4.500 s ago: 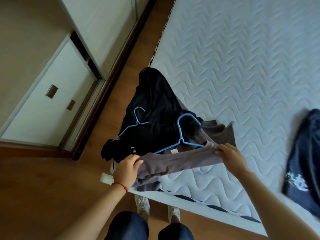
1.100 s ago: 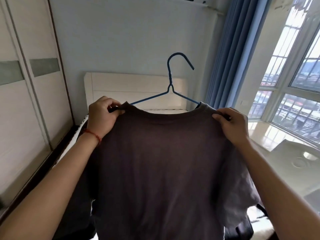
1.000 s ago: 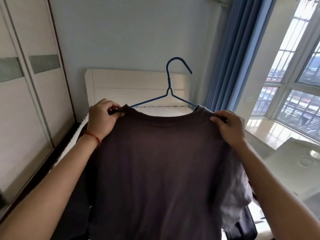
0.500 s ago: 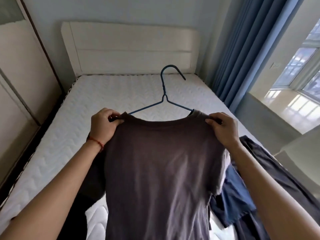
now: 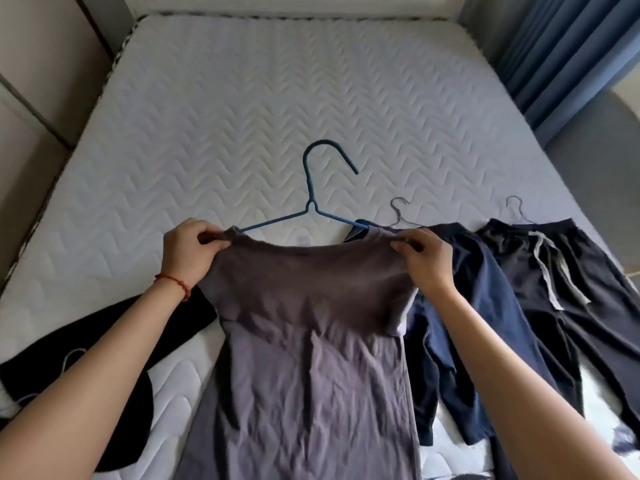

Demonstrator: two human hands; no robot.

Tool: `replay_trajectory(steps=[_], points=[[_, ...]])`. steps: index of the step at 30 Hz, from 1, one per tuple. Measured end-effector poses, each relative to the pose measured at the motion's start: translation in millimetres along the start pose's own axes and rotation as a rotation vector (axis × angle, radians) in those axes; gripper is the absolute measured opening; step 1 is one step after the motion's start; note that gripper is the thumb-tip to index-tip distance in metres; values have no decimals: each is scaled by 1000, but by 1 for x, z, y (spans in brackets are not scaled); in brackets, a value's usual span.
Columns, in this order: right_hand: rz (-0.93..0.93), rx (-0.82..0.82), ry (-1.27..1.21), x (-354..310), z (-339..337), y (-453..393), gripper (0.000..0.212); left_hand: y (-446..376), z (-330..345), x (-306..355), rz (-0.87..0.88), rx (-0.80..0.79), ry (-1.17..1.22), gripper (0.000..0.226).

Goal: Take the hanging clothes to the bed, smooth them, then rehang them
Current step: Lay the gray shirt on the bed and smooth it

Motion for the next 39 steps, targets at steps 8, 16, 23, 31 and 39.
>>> replay_trajectory(steps=[8, 16, 23, 31, 39], points=[[-63, 7, 3, 8, 55, -88, 16, -67, 33, -21, -41, 132, -61, 25], [26, -199, 294, 107, 132, -74, 47, -24, 146, -108, -107, -61, -201, 48], [531, -206, 111, 273, 110, 116, 26, 173, 182, -236, -379, -364, -277, 42], [757, -158, 280, 337, 89, 233, 16, 266, 173, -275, -618, -416, -302, 57], [844, -88, 298, 344, 90, 254, 48, 248, 164, -298, -791, -330, -380, 48]])
Point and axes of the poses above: each hand's wrist, its own y-axis away from the middle knuckle, its own z-axis out of the palm, x = y × z, the point moved 10 cm from there along -y, towards the middle knuckle, and after that the axes turned 2 degrees about z, right-handed, at the moved point
